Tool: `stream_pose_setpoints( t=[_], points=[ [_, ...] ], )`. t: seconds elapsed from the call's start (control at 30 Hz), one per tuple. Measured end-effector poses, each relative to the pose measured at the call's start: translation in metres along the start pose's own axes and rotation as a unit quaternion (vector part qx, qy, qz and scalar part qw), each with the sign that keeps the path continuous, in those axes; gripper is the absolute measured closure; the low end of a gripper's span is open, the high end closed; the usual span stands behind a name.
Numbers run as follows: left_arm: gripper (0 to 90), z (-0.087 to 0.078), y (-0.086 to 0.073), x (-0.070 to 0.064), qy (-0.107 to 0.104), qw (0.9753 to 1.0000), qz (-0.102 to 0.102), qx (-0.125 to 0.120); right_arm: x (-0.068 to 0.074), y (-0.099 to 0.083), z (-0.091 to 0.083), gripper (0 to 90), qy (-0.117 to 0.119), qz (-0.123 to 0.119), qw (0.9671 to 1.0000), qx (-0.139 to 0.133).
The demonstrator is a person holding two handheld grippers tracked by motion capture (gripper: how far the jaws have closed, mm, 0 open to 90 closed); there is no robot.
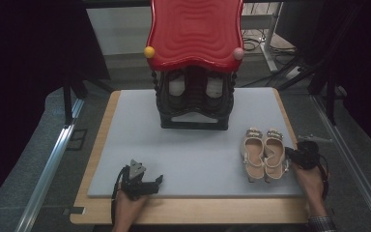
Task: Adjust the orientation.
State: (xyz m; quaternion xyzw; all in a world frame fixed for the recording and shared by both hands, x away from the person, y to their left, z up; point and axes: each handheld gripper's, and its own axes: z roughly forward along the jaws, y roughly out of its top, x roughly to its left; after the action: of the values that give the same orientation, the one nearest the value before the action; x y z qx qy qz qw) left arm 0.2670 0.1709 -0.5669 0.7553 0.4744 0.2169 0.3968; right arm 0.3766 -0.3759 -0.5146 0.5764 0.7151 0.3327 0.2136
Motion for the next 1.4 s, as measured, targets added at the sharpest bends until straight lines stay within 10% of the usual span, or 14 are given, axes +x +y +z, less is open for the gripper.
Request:
stream_pose_setpoints(
  t=[0.93,1.4],
  points=[
    [5.8,0.0,0.0,0.0,0.001,1.0,0.0,0.0,0.109,0.001,0.023,89.8,0.051,-0.084,0.9951,0.003],
    [5.9,0.0,0.0,-0.001,0.003,1.0,-0.001,0.0,0.089,-0.008,0.006,68.1,0.075,-0.095,0.9924,-0.022]
  ],
)
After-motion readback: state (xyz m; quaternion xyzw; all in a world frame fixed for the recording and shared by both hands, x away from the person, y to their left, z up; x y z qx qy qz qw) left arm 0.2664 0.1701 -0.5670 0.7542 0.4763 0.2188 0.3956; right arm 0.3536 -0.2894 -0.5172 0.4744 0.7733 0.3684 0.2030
